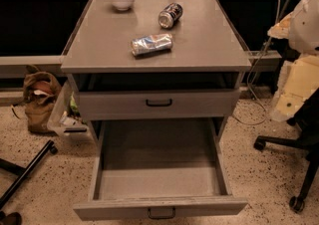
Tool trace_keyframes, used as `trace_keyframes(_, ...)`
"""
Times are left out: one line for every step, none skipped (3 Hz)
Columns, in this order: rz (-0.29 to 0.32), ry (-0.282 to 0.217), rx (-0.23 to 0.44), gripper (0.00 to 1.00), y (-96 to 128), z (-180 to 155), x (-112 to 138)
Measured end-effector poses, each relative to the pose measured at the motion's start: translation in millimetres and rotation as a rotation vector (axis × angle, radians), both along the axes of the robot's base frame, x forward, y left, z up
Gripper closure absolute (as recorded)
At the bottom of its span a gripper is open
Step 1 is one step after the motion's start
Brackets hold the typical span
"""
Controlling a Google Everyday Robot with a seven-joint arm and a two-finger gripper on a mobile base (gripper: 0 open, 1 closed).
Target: Place redbull can into middle drawer
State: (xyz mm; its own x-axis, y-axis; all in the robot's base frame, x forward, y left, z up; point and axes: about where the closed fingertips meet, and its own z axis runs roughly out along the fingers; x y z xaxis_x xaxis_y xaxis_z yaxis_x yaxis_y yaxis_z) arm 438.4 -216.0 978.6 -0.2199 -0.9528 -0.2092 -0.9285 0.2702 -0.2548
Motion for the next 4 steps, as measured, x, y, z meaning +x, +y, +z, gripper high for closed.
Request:
trace_keyframes(0.0, 0.0, 0.0, 0.0, 0.0, 0.0, 0.0)
trace_keyframes(0.005, 0.001, -0.001, 0.0, -0.6, -8.0, 19.1)
trace_keyframes(0.064, -0.027, 0.016, 0.0, 17.3, -19.3, 69.3)
trace_keyframes(0.14, -0.033, 0.051, 0.0, 48.0, -39.0, 120.0)
